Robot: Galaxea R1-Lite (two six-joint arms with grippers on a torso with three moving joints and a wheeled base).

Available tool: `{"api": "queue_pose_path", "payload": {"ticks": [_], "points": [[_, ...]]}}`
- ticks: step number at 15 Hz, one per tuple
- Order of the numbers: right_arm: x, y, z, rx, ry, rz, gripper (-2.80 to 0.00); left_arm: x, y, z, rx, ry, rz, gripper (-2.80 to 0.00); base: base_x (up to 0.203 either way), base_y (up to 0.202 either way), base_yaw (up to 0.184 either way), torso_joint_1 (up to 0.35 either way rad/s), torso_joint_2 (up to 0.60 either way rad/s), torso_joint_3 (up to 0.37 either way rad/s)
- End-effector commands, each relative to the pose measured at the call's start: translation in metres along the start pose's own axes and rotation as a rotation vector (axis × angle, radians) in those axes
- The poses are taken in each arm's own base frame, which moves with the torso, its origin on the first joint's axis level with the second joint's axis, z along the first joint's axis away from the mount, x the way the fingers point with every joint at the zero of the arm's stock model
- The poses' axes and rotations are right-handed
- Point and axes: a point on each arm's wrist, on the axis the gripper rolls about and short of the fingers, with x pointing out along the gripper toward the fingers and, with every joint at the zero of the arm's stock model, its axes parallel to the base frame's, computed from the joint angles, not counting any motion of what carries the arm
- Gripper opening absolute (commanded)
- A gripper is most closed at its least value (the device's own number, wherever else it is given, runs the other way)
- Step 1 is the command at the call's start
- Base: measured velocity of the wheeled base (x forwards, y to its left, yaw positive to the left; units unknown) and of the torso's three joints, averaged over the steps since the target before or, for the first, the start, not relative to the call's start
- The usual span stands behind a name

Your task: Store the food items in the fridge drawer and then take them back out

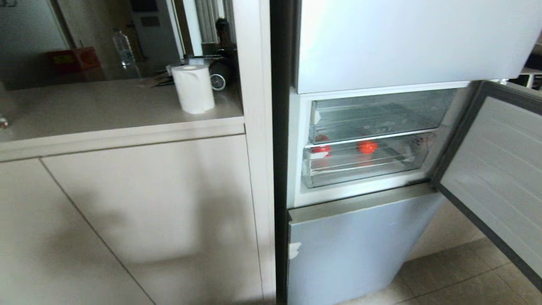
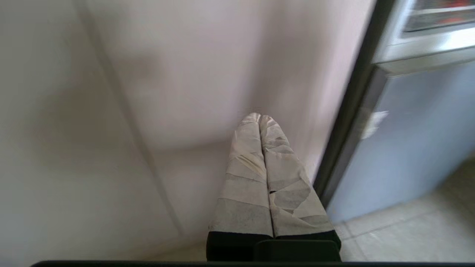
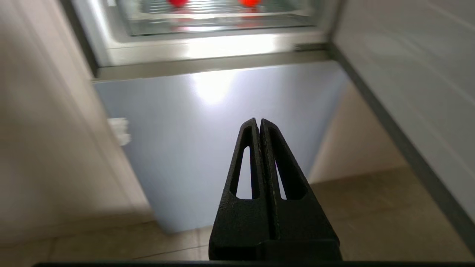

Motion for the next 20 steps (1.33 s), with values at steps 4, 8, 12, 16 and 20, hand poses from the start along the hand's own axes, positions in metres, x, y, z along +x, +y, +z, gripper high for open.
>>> {"api": "queue_pose_path", "payload": {"ticks": [4, 8, 12, 16, 20], "points": [[0.000, 0.000, 0.000, 0.000, 0.001, 0.000, -2.80, 0.000, 0.000, 0.000, 0.000, -0.002, 0.000, -2.80, 0.002, -0.008, 0.173, 0.001, 0.01, 0.003], [0.000, 0.000, 0.000, -0.002, -0.001, 0.000, -2.80, 0.000, 0.000, 0.000, 0.000, -0.002, 0.000, -2.80, 0.001, -0.006, 0.131, 0.001, 0.00, 0.004], [0.000, 0.000, 0.000, -0.014, 0.002, 0.000, -2.80, 0.000, 0.000, 0.000, 0.000, -0.002, 0.000, -2.80, 0.000, 0.000, 0.000, 0.000, 0.00, 0.000], [-0.007, 0.000, 0.032, 0.009, -0.058, -0.009, -2.80, 0.000, 0.000, 0.000, -0.001, -0.002, 0.000, -2.80, 0.000, 0.000, 0.000, 0.000, 0.00, 0.000], [0.038, 0.000, 0.101, 0.079, 0.144, -0.006, -2.80, 0.000, 0.000, 0.000, 0.000, -0.002, 0.000, -2.80, 0.000, 0.000, 0.000, 0.000, 0.00, 0.000]]}}
